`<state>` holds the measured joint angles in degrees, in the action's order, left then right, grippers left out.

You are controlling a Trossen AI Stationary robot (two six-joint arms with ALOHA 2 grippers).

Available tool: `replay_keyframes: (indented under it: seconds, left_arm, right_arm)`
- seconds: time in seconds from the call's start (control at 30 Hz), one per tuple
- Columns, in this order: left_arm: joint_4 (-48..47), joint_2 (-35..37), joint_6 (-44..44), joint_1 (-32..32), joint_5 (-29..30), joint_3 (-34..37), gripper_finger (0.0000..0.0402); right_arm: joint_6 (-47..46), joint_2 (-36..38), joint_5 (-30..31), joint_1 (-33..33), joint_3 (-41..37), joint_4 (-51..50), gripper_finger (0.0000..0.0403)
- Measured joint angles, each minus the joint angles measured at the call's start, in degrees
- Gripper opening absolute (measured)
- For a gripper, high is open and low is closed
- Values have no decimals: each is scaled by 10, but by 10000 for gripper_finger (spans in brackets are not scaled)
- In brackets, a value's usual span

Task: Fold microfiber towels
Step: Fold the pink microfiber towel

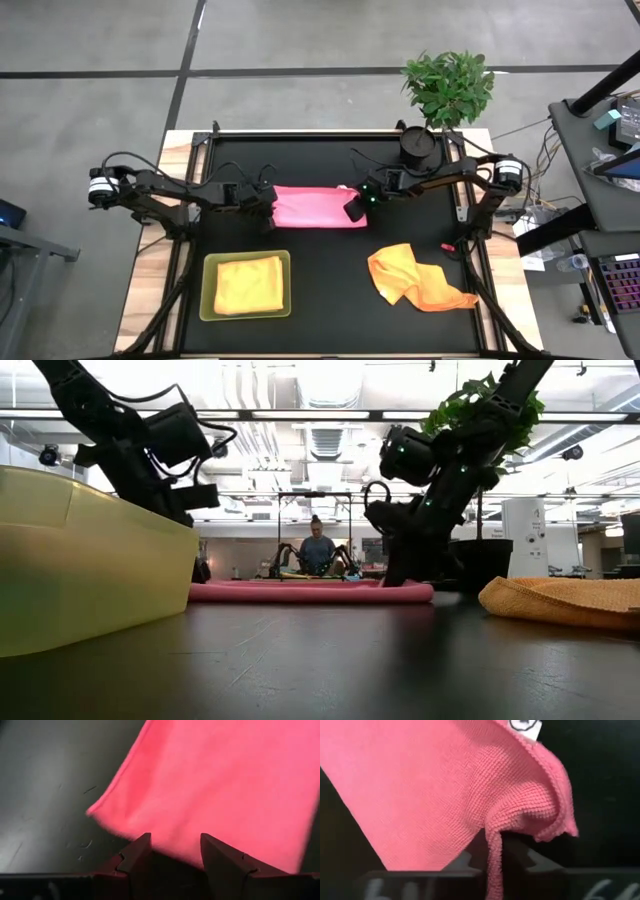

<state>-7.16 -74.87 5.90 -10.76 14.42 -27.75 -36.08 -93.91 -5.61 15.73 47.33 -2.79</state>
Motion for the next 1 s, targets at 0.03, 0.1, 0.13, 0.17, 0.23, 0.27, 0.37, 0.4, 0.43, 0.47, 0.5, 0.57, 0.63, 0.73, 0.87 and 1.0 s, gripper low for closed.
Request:
replay_keyframes:
  seconds: [0.03, 0.1, 0.13, 0.17, 0.23, 0.27, 0.37, 0.4, 0.43, 0.47, 0.5, 0.57, 0.63, 0.73, 0.87, 1.0]
  left_arm:
    - [-4, 0, -3, 0, 5, 0, 156]
    - [-6, 0, -3, 0, 9, 0, 156]
    - [-6, 0, -3, 0, 9, 0, 156]
    - [-6, 0, -3, 0, 9, 0, 156]
    - [-4, 0, -3, 0, 9, 0, 156]
    - [-1, 0, -3, 0, 9, 0, 156]
    - [31, -7, -3, 0, 9, 1, 156]
    - [41, -10, -3, 0, 9, 1, 156]
    - [51, -14, -5, 0, 9, 1, 156]
    - [65, -22, -7, 0, 8, 1, 155]
    - [77, -29, -8, 0, 6, 1, 155]
    - [87, -43, -8, 0, 5, 1, 155]
    - [116, -63, -9, -1, 0, 1, 155]
    - [161, -96, -14, -1, -6, 2, 155]
    - [238, -138, -28, -1, -24, 1, 155]
    - [290, -175, -32, -1, -37, -8, 155]
  right_arm:
    - [8, 5, 0, 3, 0, -9, 29]
    - [20, 18, 2, 10, 0, -25, 15]
    - [25, 24, 4, 14, 0, -33, 14]
    - [27, 30, 5, 18, 0, -39, 14]
    - [33, 41, 6, 24, 0, -56, 13]
    - [38, 46, 6, 26, 0, -64, 13]
    - [47, 64, 10, 33, 0, -87, 13]
    - [53, 69, 13, 34, 4, -101, 13]
    - [57, 72, 23, 34, 10, -117, 13]
    - [63, 76, 36, 35, 17, -138, 13]
    - [69, 79, 50, 34, 27, -166, 13]
    - [78, 81, 77, 34, 50, -220, 13]
    - [89, 81, 100, 34, 72, -267, 13]
    - [94, 81, 124, 34, 100, -303, 13]
    - [99, 80, 129, 34, 132, -316, 13]
    - [99, 67, 107, 33, 160, -312, 13]
